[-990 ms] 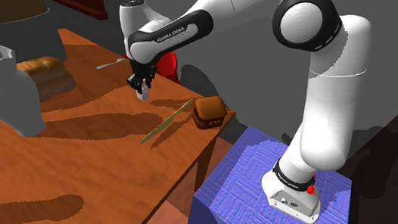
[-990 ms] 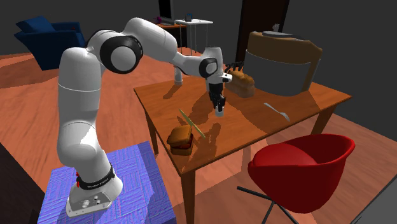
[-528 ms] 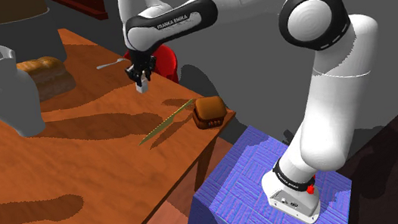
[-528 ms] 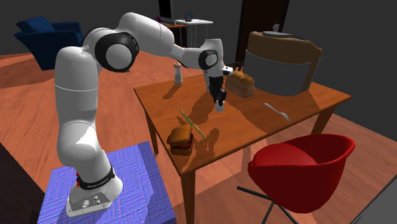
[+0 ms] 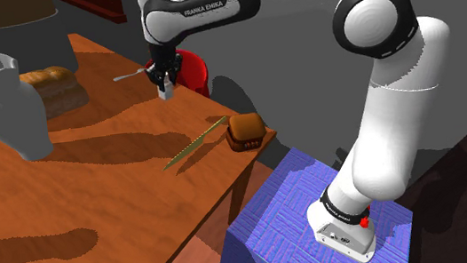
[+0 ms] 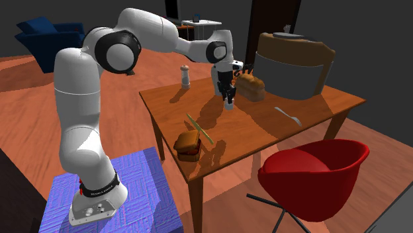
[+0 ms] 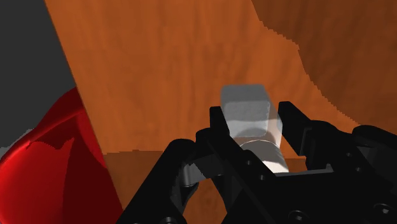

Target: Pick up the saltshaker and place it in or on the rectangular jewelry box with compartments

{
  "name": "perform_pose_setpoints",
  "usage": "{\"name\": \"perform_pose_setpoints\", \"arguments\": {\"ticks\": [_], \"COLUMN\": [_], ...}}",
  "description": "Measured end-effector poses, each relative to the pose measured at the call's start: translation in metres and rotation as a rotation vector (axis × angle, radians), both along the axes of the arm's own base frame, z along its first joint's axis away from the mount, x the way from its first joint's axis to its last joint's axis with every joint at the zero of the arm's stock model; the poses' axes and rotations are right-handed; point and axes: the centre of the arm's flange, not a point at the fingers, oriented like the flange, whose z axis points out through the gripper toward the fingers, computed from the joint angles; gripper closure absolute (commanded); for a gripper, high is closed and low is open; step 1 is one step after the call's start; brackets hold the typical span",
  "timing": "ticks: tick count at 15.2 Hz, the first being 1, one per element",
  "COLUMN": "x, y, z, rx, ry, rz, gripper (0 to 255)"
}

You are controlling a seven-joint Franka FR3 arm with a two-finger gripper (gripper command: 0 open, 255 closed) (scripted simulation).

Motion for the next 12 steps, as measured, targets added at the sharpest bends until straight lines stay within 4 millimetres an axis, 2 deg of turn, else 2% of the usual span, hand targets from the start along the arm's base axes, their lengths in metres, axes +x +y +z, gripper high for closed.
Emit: {"name": "perform_pose_setpoints", "arguments": {"ticks": [11,12], "x": [0.001,-0.006], "y": [-0.001,-0.003], "z": [0.058,0.059], "rx": [0.0,0.0], "ry": [0.0,0.0], "rz": [0.0,0.0], "gripper": [255,255]}}
